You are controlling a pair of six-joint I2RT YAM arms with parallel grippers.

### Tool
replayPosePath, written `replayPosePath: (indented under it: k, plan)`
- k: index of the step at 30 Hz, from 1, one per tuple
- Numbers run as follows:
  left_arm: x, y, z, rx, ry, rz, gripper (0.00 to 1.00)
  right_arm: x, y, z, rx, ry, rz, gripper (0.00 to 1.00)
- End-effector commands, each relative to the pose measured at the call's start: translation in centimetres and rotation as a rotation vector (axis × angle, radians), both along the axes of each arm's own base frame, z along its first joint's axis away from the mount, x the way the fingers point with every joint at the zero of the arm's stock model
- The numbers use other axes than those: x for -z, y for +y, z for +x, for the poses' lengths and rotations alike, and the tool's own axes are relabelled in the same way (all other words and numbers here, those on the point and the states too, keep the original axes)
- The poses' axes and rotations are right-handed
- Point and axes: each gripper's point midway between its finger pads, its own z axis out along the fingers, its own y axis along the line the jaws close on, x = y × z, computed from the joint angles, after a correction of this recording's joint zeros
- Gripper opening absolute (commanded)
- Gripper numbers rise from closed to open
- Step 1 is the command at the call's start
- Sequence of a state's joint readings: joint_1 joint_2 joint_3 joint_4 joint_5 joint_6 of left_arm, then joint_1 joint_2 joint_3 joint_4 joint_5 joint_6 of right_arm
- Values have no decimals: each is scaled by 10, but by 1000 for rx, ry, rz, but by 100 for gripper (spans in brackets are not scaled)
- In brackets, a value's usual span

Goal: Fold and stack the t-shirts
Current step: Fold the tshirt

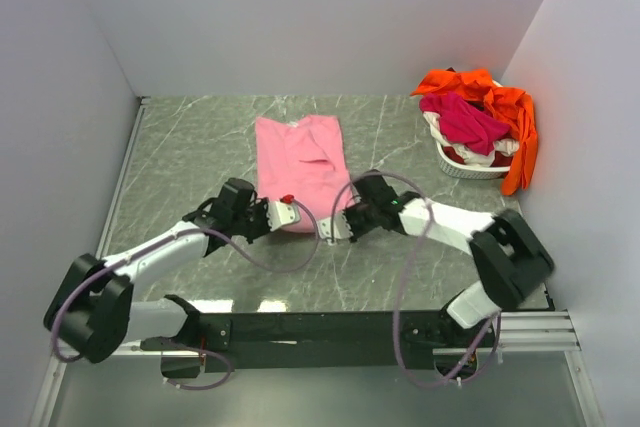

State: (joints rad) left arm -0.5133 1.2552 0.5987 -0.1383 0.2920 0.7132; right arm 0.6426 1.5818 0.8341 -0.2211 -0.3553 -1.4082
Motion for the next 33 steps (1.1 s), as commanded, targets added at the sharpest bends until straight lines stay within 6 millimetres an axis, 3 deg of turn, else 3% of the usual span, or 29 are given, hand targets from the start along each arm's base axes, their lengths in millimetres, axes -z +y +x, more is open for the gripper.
replayPosePath:
  k: [1,3,4,5,7,9,12,15,16,17,18,19,20,21,22,23,25,26,27,28,29,30,31,32,33]
  plan:
    - [-2,-30,-59,137,148,-67,0,-15,-18,-61,-75,100,17,0]
    - [2,-40,-83,162,213,-80,0,-8,-32,-93,-96,156,6,0]
    - [5,-51,-107,231,247,-73,0,-17,-39,-108,-98,164,17,0]
    - [7,-55,-119,254,270,-69,0,-12,-46,-124,-99,199,16,0]
    - [8,-64,-138,292,257,-49,0,-20,-55,-144,-82,218,41,0]
    - [-2,-70,-138,299,240,-72,0,-21,-61,-156,-48,234,73,0]
    - [-19,-76,-126,311,169,-79,0,-25,-65,-153,14,216,96,0]
    - [-32,-74,-95,280,79,-53,0,-40,-66,-129,103,189,134,0]
    - [-45,-79,-84,278,55,-70,0,-45,-65,-120,123,179,149,0]
    - [-49,-77,-75,271,44,-68,0,-63,-64,-101,167,148,181,0]
    - [-49,-70,-57,244,28,-57,0,-65,-65,-92,192,161,177,0]
    - [-62,-73,-45,247,0,-79,0,-72,-63,-83,202,160,193,0]
    - [-68,-72,-34,239,-18,-88,0,-93,-65,-62,238,125,226,0]
    - [-77,-67,-8,207,-51,-94,0,-93,-63,-50,268,146,228,0]
    - [-80,-67,3,201,-60,-104,0,-98,-63,-41,283,153,236,0]
    - [-84,-67,15,196,-71,-113,0,-119,-61,-21,301,120,262,0]
    - [-89,-63,51,161,-89,-117,0,-115,-59,2,350,166,253,0]
    - [-89,-63,62,152,-88,-124,0,-133,-54,20,357,138,276,0]
    - [-87,-59,85,123,-84,-126,0,-122,-54,33,389,178,262,0]
    - [-85,-57,96,108,-81,-129,0,-137,-49,51,399,153,285,0]
    - [-82,-55,106,88,-73,-134,0,-138,-48,63,416,156,283,0]
    - [-74,-51,124,61,-59,-133,0,-122,-46,74,448,205,264,0]
    - [-74,-50,136,40,-75,-144,0,-136,-42,91,459,180,287,0]
    - [-64,-47,145,15,-55,-142,0,-122,-42,103,496,212,271,0]
    - [-65,-42,157,-13,-69,-147,0,-121,-41,115,515,205,277,0]
